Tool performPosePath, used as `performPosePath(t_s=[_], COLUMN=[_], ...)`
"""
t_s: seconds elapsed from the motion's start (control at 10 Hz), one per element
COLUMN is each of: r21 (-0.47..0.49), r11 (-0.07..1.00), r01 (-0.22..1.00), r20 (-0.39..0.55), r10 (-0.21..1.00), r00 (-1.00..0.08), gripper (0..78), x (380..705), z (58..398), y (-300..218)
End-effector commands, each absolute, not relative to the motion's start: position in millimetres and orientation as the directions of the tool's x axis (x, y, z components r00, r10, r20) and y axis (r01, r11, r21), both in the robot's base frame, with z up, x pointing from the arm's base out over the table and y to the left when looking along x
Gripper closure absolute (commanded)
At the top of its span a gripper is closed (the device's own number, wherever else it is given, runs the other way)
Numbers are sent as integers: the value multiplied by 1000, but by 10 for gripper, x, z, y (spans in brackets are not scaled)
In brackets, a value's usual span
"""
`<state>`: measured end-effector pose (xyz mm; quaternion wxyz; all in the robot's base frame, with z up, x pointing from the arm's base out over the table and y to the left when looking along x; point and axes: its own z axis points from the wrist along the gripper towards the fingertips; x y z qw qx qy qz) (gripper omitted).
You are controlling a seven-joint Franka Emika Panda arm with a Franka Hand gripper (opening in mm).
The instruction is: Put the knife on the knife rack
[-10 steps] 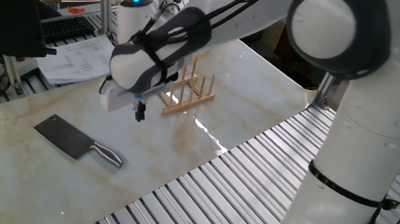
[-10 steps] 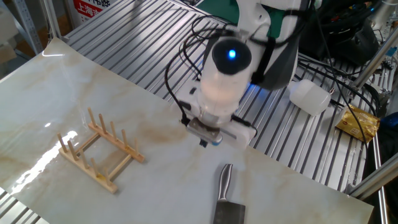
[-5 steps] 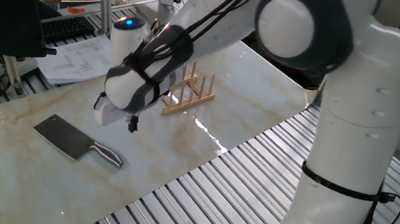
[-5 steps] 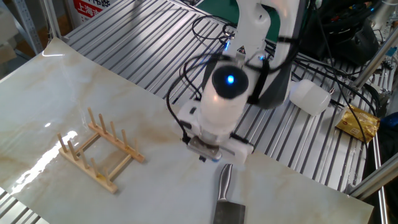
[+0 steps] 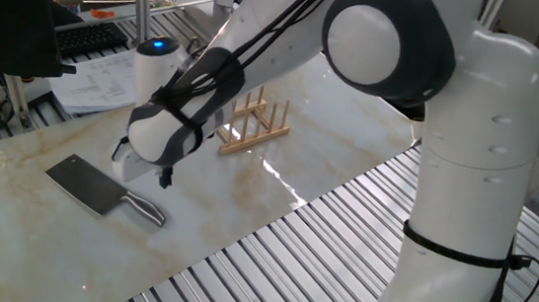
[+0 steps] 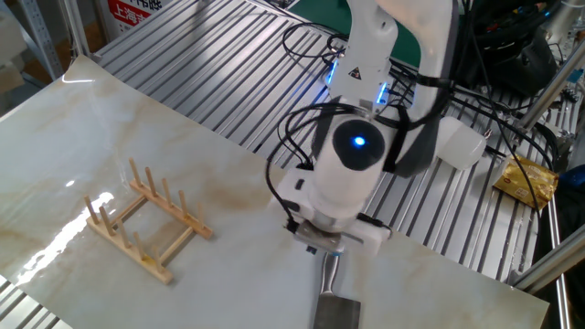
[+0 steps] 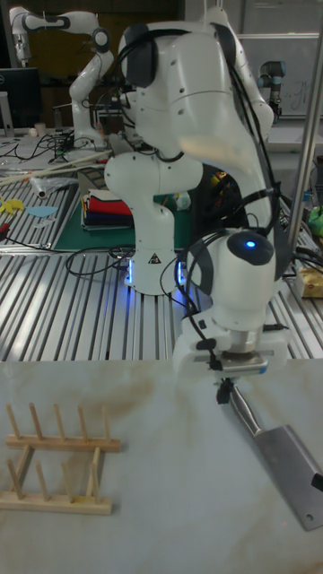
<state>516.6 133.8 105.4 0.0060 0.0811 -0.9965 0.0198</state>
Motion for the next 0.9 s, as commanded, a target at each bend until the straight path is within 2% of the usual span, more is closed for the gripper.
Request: performPosePath(t_s=[0.1,0.5,0.9], r21=[-23,-25,-37], r11=[971,971,977], r01=[-238,-236,-210], r20=[10,1,-14], r10=[-238,-236,-210], r00=[-971,-972,-978], gripper=[776,776,776], x=[5176,5240,5310], z=[1050,930,952], y=[1564,1745,1767])
